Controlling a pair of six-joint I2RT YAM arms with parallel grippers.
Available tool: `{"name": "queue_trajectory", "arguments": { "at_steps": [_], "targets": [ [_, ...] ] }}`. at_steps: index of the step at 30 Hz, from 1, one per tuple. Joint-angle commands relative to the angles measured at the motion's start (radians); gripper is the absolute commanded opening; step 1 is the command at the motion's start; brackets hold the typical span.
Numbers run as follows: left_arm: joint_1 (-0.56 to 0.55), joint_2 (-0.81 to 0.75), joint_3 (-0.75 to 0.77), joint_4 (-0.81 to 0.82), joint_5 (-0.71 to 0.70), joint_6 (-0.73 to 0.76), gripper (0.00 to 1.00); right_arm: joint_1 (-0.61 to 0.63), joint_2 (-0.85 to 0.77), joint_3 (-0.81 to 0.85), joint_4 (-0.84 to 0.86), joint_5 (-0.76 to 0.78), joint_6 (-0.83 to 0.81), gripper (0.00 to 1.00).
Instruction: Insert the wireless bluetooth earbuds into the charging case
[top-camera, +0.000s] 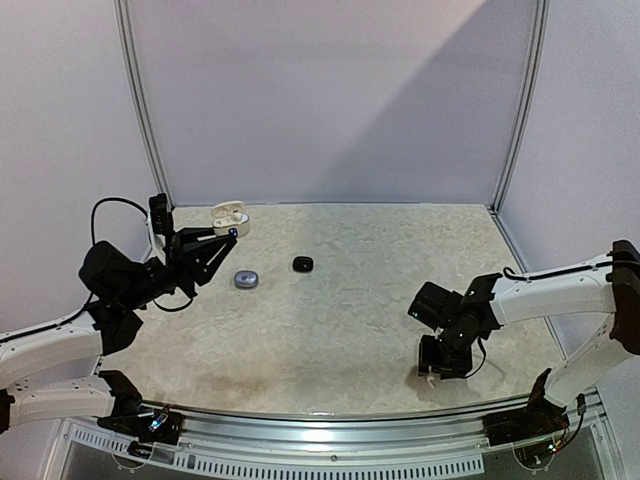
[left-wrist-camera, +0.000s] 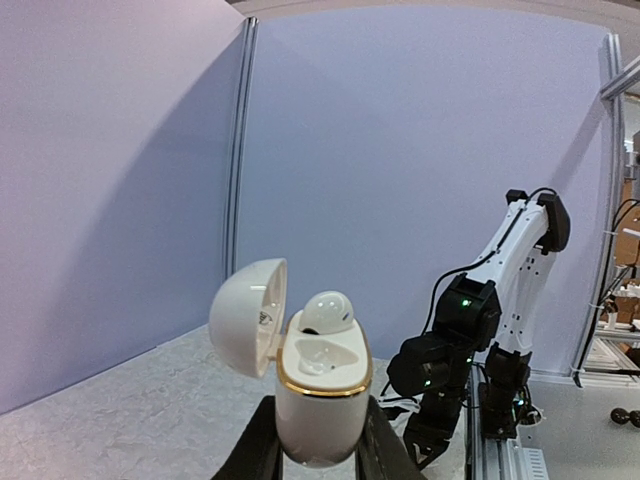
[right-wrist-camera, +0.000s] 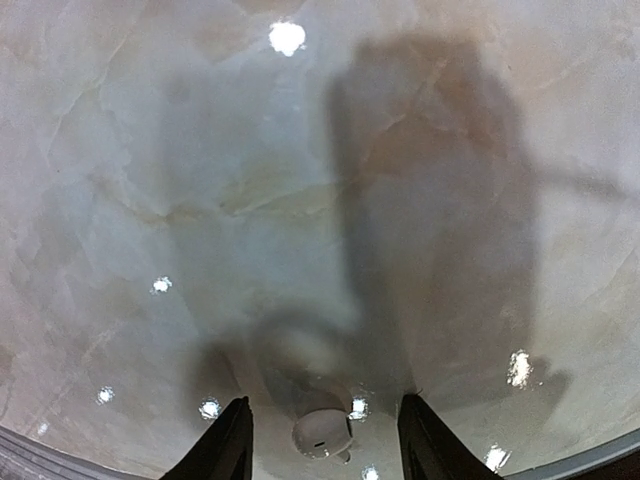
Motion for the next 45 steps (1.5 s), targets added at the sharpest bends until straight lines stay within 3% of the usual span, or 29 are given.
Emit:
{"name": "queue_trajectory", "arguments": {
  "at_steps": [1,8,25,32,40,45],
  "targets": [
    [-0.004,-0.002,0.003,-0.003,0.014,0.012,0.00,-0.010,-0.018,-0.038,0.021,-0.016,-0.014,0.49],
    [-0.006,0.003,0.003,-0.009,0.014,0.014,0.00,-0.010,0.041,0.039,-0.117,0.001,-0.066,0.43],
    [-0.007,0.001,0.003,-0.014,0.014,0.022,0.00,-0.010,0.171,0.155,-0.128,-0.011,-0.169,0.32],
    [-0.006,0.001,0.000,-0.016,0.013,0.024,0.00,-0.010,0.170,0.165,-0.143,-0.008,-0.174,0.19],
    [-0.006,0.002,0.001,-0.014,0.013,0.023,0.00,-0.010,0.159,0.181,-0.189,-0.015,-0.192,0.28],
    [-0.006,0.001,0.001,-0.015,0.014,0.024,0.00,-0.010,0.160,0.167,-0.181,-0.049,-0.203,0.29]
  ]
}}
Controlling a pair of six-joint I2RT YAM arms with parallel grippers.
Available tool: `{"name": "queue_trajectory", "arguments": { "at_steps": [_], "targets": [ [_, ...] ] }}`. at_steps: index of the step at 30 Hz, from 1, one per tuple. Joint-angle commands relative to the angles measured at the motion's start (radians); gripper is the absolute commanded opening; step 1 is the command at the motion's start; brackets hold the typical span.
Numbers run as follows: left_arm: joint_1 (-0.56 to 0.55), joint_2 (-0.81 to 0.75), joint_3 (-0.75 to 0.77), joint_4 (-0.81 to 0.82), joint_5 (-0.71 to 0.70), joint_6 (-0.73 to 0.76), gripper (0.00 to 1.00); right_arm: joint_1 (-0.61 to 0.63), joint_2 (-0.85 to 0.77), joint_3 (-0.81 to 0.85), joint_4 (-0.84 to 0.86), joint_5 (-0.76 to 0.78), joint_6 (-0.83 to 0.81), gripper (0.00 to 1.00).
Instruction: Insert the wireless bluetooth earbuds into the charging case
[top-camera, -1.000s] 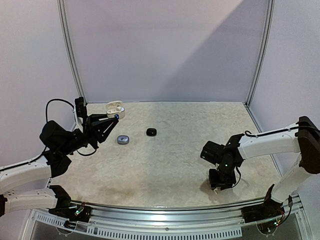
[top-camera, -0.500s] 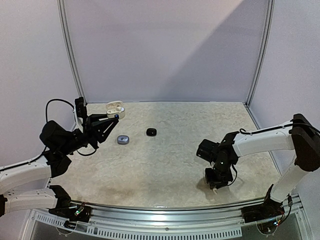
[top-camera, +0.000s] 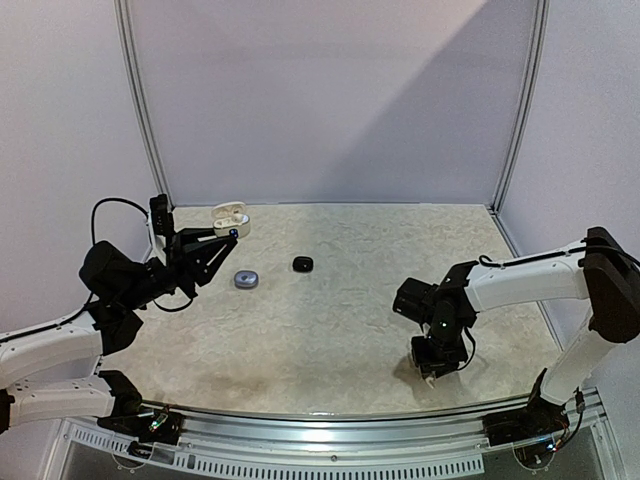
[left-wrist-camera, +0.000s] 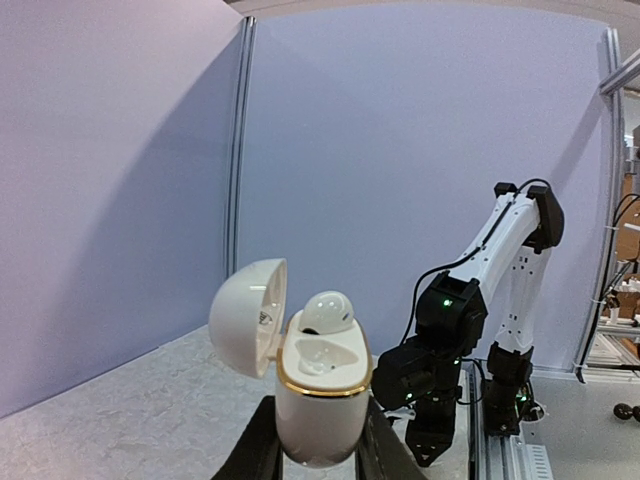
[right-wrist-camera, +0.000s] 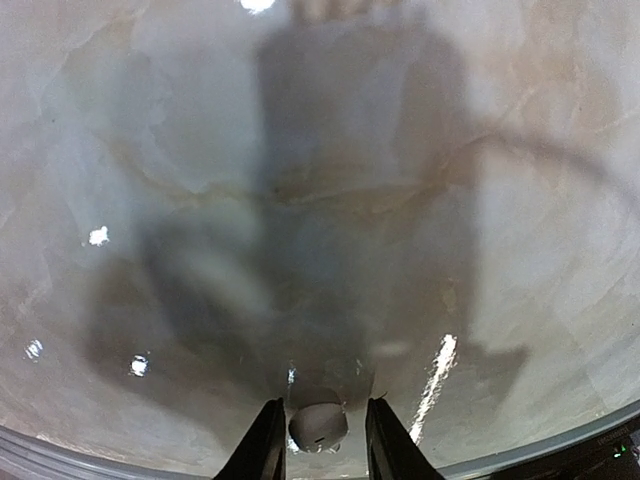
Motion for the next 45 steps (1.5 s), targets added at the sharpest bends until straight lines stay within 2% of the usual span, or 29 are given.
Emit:
{"name": "queue_trajectory", "arguments": {
  "at_steps": [1,15,19,23,28,33,36,38,41,45],
  "targets": [
    [-0.004,0.000,0.001,-0.011,0.011,0.010,0.00,-0.007,0.007,0.001,-0.003,-0.038,-0.016,0.28],
    [-0.004,-0.002,0.001,-0.011,0.012,0.010,0.00,-0.006,0.051,-0.005,0.024,-0.060,-0.044,0.25],
    [-0.004,-0.003,0.001,-0.010,0.012,0.009,0.00,-0.006,0.047,0.006,0.017,-0.042,-0.044,0.19],
    [-0.006,-0.001,0.000,-0.011,0.012,0.011,0.00,-0.006,0.054,0.052,-0.016,-0.022,-0.054,0.07],
    [-0.006,0.002,0.003,-0.005,-0.004,0.031,0.00,-0.007,0.052,0.259,-0.143,0.086,-0.076,0.01],
    [-0.004,0.007,0.013,0.002,-0.040,0.095,0.00,0.043,0.032,0.666,-0.155,0.244,-0.134,0.00],
    [-0.004,0.018,0.020,0.021,-0.066,0.122,0.00,0.115,0.052,0.924,-0.051,0.351,-0.208,0.00],
    [-0.004,0.029,0.026,0.042,-0.088,0.137,0.00,0.178,0.065,1.008,0.139,0.414,-0.289,0.00],
    [-0.004,0.039,0.033,0.054,-0.128,0.171,0.00,0.257,0.043,0.971,0.487,0.441,-0.426,0.00],
    [-0.004,0.046,0.037,0.064,-0.181,0.221,0.00,0.338,0.059,0.902,0.845,0.416,-0.582,0.00]
  ]
}}
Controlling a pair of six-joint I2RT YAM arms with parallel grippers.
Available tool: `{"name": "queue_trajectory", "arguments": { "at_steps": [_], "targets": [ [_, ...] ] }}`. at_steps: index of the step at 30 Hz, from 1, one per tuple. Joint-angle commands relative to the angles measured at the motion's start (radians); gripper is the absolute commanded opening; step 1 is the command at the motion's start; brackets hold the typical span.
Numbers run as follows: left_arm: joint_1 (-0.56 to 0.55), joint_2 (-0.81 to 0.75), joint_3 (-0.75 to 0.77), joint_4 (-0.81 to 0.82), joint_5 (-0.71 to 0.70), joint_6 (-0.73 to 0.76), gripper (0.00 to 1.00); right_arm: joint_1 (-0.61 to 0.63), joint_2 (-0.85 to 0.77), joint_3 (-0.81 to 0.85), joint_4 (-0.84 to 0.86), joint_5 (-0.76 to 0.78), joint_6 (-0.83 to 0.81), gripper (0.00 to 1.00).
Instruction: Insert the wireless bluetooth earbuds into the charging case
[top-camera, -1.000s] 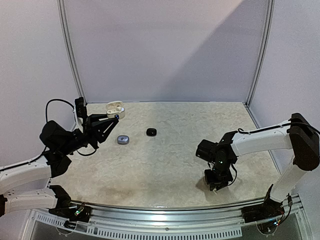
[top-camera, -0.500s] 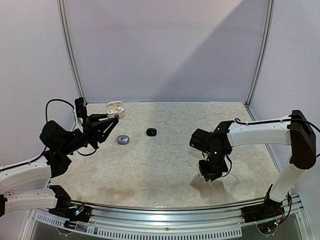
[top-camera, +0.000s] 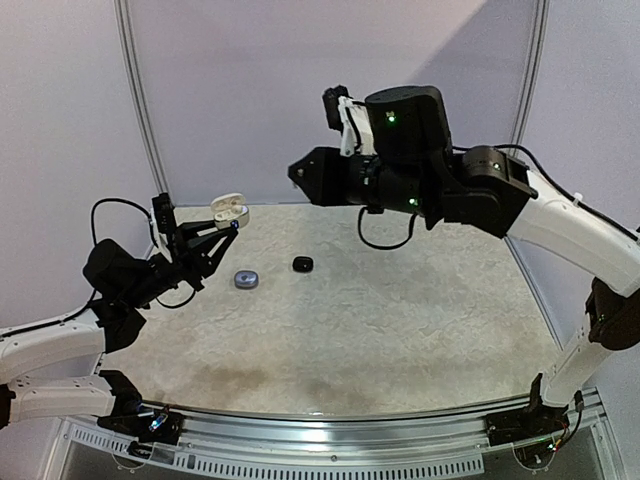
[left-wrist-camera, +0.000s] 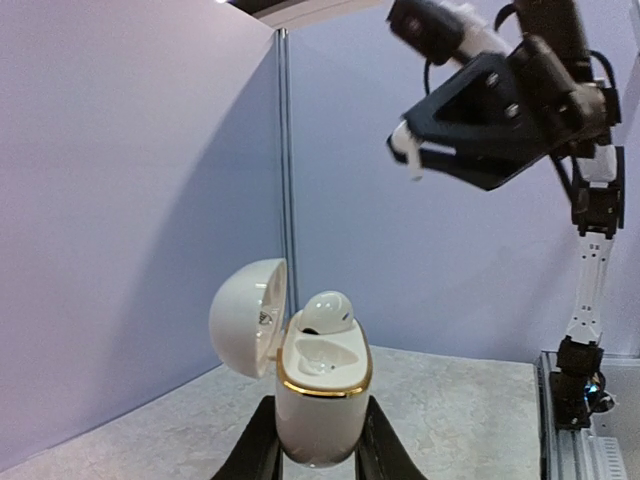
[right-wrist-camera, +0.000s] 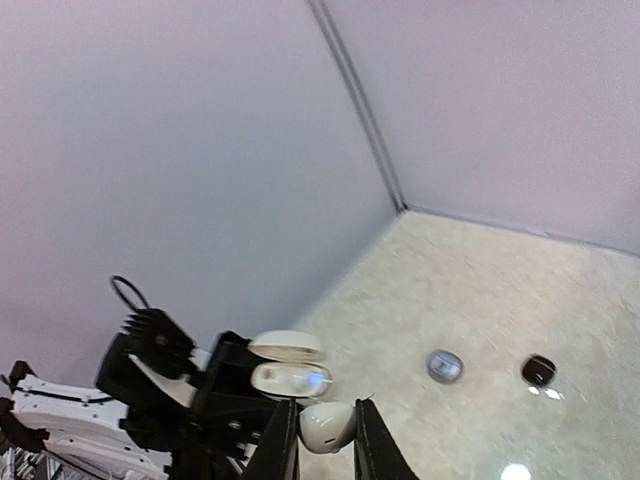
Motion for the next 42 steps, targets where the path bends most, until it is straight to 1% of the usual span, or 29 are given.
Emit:
{"name": "queue_trajectory", "arguments": {
  "at_steps": [1,3,6,12,18,24,28,35,42],
  "targets": [
    [-0.003,0.011,0.028,0.046,-0.081,0.078,0.00,0.063,0.045,-0.070,0.447,0.007,-0.226,0.00],
    [-0.003,0.015,0.029,0.054,-0.081,0.088,0.00,0.087,0.083,-0.054,0.544,-0.033,-0.291,0.00],
    [-0.002,0.021,0.029,0.065,-0.081,0.089,0.00,0.101,0.141,-0.029,0.608,-0.063,-0.365,0.00],
    [-0.002,0.022,0.030,0.072,-0.080,0.092,0.00,0.100,0.218,-0.039,0.701,-0.072,-0.420,0.00],
    [-0.001,0.019,0.028,0.077,-0.081,0.086,0.00,0.100,0.250,-0.050,0.672,-0.024,-0.444,0.00],
    [0.001,0.025,0.026,0.082,-0.080,0.072,0.00,0.090,0.246,-0.092,0.641,0.009,-0.411,0.00],
    [0.001,0.027,0.031,0.083,-0.072,0.069,0.00,0.069,0.248,-0.103,0.634,-0.023,-0.353,0.00],
    [0.002,0.033,0.037,0.077,-0.064,0.057,0.00,0.054,0.261,-0.101,0.612,-0.030,-0.326,0.00],
    [0.006,0.034,0.039,0.068,-0.062,0.043,0.00,0.051,0.283,-0.103,0.625,-0.081,-0.313,0.00]
  ]
}}
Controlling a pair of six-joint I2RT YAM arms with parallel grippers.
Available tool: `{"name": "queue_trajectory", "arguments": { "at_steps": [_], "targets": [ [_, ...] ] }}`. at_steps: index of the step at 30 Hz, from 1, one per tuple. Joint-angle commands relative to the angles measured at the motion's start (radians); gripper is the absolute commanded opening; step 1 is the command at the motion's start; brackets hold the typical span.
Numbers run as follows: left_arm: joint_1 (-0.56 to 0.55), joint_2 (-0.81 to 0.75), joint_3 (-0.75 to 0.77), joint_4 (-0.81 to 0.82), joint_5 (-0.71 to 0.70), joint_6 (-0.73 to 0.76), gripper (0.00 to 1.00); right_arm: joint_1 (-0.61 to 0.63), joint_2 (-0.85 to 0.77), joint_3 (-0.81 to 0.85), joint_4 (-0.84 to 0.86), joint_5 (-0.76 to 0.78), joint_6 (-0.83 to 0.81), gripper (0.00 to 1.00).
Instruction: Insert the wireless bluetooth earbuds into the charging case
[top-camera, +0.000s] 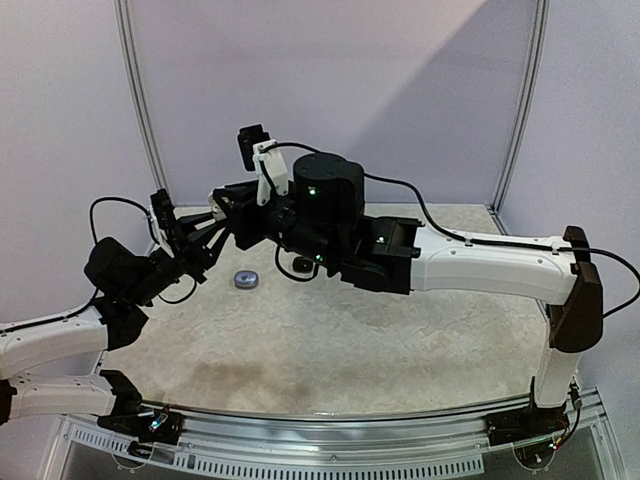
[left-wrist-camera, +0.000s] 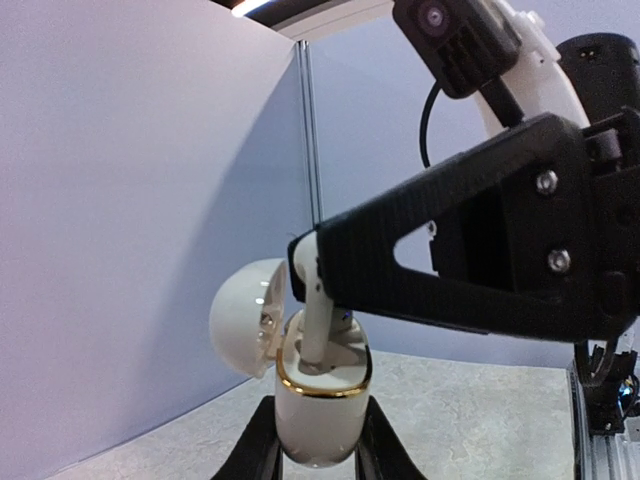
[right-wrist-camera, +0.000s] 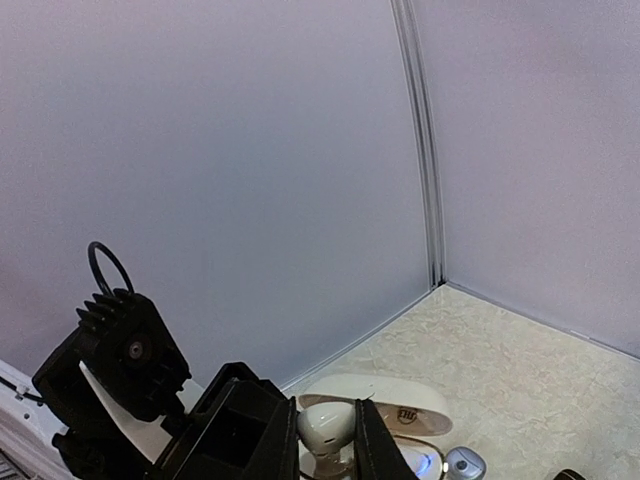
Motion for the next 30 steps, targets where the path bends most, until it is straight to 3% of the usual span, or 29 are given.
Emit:
{"name": "queue_trajectory", "arguments": {
  "at_steps": [1,13,19,30],
  "targets": [
    [0.006,0.003,0.027,0.017,0.007,-0.025,0.00,-0.008,0.034,-0.008,-0.006,-0.053,0.018,0.00],
    [0.009,-0.001,0.026,0.016,0.000,-0.029,0.00,-0.017,0.038,-0.003,-0.059,-0.022,0.037,0.00],
    [0.009,0.000,0.028,0.014,0.003,-0.026,0.00,-0.017,0.058,0.012,-0.101,0.020,0.037,0.18],
    [0.009,-0.002,0.036,-0.007,0.045,-0.084,0.00,-0.019,0.068,0.049,-0.206,0.102,0.017,0.16]
  ]
}}
